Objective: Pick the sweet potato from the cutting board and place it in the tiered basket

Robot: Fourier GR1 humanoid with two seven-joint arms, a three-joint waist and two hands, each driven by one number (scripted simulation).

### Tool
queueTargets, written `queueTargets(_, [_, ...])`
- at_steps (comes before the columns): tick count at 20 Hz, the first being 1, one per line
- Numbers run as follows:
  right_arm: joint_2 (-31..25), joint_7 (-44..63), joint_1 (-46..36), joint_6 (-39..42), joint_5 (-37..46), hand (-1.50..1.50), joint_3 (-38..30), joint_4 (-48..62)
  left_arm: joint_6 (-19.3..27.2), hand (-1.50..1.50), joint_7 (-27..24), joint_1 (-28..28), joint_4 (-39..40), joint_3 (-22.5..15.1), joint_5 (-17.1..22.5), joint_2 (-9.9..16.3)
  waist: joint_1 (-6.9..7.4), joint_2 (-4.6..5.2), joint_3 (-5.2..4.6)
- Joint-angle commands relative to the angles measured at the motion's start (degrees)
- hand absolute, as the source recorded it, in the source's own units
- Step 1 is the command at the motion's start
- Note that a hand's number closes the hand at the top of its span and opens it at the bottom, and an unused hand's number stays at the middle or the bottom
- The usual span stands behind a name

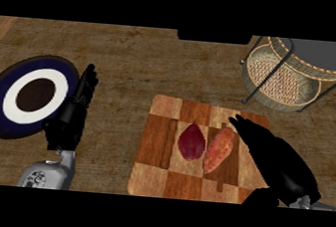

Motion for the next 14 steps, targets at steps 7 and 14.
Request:
queueTargets(7, [7.0, -4.8, -2.5, -0.5, 6.6, -1.50, -0.4, 10.1, -2.1, 0.00, 2.7, -2.9, -0.2, 2.4, 0.1, -0.1, 0.02, 0.02, 0.00])
queueTargets(14, [9.6, -4.5, -3.1, 2.7, 7.4, -1.50, -2.9, 9.8, -1.7, 0.00, -4.8, -3.2, 7.2, 4.5, 0.1, -1.4, -0.08, 0.04, -0.01])
